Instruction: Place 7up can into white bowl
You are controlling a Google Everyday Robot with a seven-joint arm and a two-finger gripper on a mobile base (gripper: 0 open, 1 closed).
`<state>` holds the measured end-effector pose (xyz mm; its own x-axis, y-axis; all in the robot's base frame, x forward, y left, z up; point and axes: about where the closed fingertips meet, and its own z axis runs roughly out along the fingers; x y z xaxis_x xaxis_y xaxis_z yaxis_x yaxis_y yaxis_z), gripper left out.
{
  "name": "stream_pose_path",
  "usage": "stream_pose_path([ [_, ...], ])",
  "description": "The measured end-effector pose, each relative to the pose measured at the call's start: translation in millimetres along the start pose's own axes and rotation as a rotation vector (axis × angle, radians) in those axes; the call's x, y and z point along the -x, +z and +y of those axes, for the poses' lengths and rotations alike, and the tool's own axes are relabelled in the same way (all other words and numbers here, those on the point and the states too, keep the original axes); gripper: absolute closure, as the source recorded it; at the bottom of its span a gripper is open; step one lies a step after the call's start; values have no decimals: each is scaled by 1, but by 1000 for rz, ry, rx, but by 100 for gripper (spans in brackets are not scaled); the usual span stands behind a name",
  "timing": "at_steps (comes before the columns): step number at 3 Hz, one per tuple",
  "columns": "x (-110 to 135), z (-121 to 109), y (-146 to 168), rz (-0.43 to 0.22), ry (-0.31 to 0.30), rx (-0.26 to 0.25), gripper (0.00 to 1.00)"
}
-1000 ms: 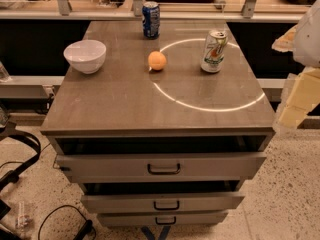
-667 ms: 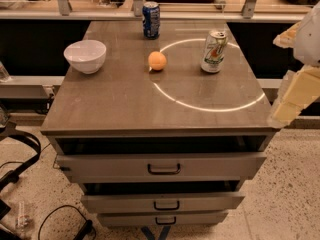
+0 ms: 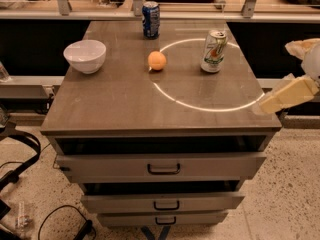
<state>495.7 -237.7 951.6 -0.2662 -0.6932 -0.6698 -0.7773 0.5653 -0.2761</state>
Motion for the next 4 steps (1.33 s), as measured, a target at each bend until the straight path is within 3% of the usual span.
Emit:
stream_pose_path([
  [1,10,-37,17,-220,65,-87,0],
  [2,25,-76,23,-333,108,-207,0],
  [3,29,-95,17,-351,119,-286,0],
  [4,35,-95,29,-397,160,-261,0],
])
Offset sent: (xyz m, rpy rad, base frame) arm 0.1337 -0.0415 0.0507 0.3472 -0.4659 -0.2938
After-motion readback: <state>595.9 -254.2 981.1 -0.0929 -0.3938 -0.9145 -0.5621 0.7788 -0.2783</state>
